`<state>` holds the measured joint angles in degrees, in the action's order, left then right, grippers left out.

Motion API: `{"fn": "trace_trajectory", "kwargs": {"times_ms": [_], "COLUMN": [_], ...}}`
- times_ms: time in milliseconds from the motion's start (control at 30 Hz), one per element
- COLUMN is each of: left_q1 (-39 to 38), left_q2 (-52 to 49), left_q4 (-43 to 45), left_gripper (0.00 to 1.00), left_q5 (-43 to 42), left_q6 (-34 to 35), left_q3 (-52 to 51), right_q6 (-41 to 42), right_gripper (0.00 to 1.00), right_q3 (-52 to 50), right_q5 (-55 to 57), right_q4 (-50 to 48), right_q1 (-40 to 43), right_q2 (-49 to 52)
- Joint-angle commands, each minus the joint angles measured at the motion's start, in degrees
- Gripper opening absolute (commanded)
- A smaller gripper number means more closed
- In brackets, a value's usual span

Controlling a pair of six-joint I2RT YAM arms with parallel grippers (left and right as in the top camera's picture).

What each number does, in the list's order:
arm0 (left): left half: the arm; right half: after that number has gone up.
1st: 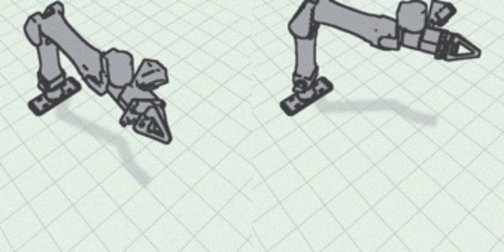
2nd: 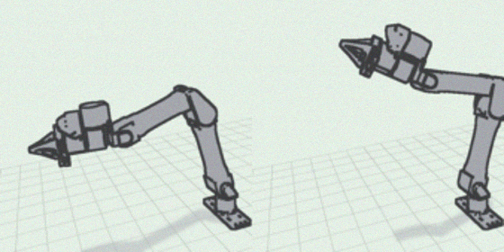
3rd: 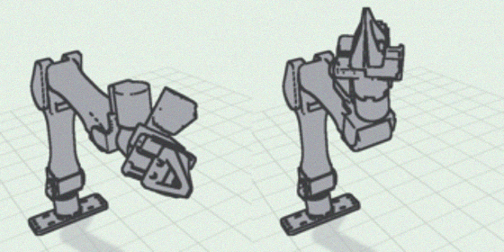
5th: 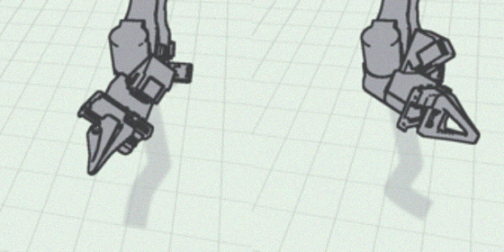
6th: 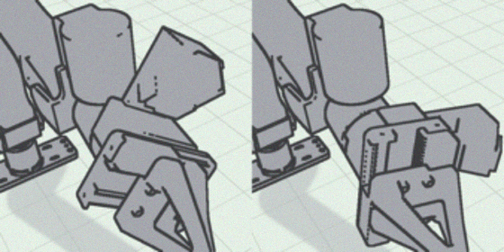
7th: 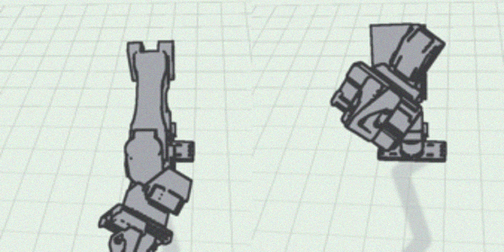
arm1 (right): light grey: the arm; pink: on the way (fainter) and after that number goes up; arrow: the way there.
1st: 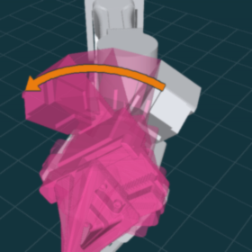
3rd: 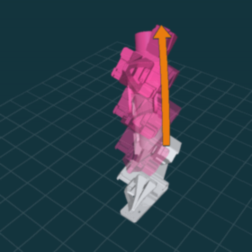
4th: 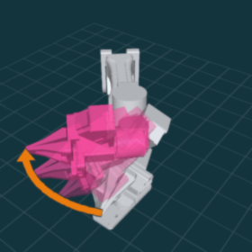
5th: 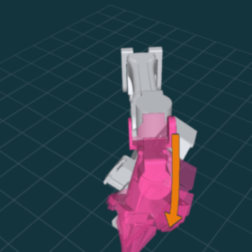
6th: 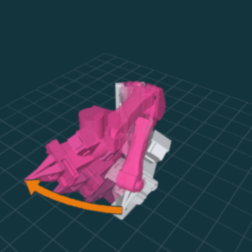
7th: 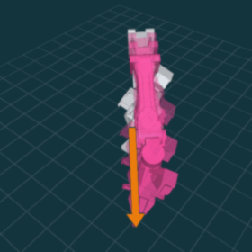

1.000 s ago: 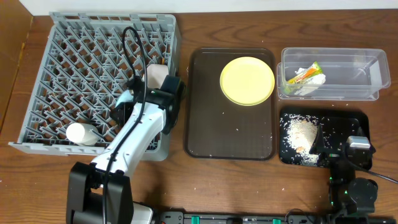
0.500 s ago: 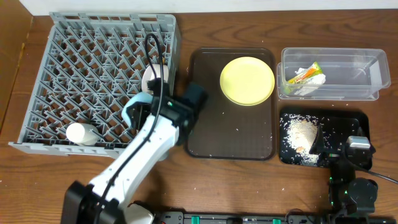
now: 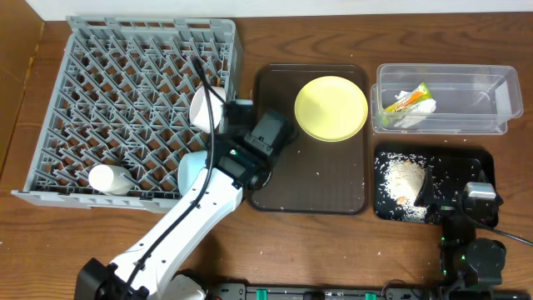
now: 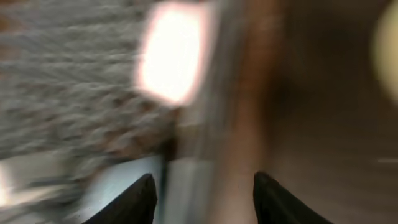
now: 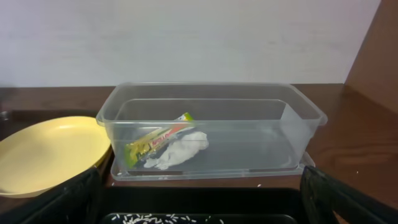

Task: Sort waste into correct bins and load items into the dishwasher
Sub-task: 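Reach the left gripper to the yellow plate and grasp its edge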

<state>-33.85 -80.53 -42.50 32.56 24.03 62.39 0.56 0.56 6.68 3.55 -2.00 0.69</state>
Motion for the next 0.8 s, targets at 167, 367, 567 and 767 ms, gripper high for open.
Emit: {"fn": "trace_trajectory", "kwargs": {"times_ms": [167,367,567,767], "left_q1": [1.0,7.0,11.2,11.5], "left_q2": [-4.2,-13.7,-23.6,-28.9], "left_q4": [22.5,35.3,37.2,38.1], "left_gripper": [0.63,0.63,0.63,0.62], "left_q5": [-35.0,-49.6,-55.5,-55.5], "left_q6": [-3.5,3.9,5.4,5.2], "left_q3": [1.1,1.2,1.6,1.6], "right_q6": [-0.4,-0.4,-0.4,-0.4], "right_gripper": [0.99,0.99,0.99,0.99], "right_q3": [-0.3,-0.3,-0.3,-0.3], "right_q5": [0.2,0.2,0.2,0.2], "right_q4": [-0.1,-0.1,-0.1,-0.1], "right_q1": [0.5,0.5,0.5,0.5], "right_q2": [-0.3,-0.3,-0.3,-0.3]}}
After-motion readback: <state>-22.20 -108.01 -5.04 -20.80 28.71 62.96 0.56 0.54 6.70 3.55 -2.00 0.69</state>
